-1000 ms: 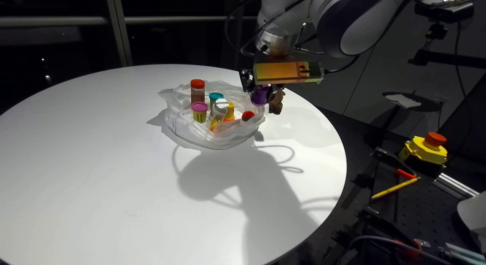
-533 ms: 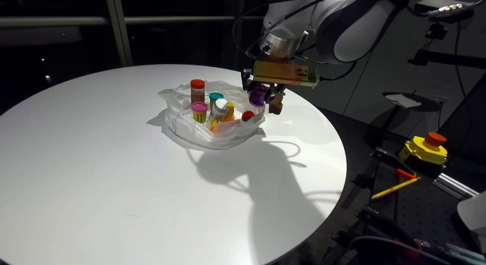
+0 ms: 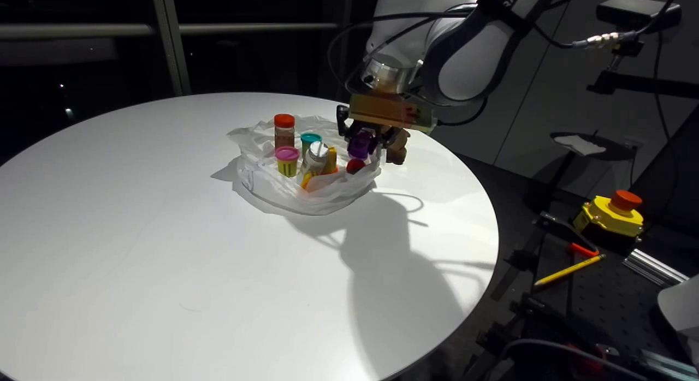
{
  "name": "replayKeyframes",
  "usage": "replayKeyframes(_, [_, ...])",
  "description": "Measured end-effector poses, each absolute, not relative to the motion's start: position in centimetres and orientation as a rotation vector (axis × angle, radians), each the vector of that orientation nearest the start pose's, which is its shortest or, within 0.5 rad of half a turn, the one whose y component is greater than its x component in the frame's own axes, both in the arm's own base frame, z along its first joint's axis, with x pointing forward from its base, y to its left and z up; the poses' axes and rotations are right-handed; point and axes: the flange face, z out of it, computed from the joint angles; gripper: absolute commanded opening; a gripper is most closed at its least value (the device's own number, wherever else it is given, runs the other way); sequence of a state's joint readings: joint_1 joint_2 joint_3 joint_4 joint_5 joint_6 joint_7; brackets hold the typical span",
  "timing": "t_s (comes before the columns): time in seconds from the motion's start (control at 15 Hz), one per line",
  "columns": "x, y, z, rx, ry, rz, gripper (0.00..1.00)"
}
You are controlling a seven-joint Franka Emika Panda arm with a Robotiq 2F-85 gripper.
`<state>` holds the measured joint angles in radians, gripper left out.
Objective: Pick up the objects from the table and put them on the plastic
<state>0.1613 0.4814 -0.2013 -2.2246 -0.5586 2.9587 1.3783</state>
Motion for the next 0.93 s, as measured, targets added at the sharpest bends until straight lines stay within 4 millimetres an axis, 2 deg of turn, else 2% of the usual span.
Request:
replayKeyframes(0.47, [59.7, -0.6, 18.4, -2.801, 1.34, -0.579, 0.2])
replayKeyframes(0.87, [62.0, -1.7, 17.3, -2.785, 1.34, -0.541, 0.21])
replayKeyframes(0.93, [62.3, -1.8, 17.1, -2.786, 1.338, -0.538, 0.28])
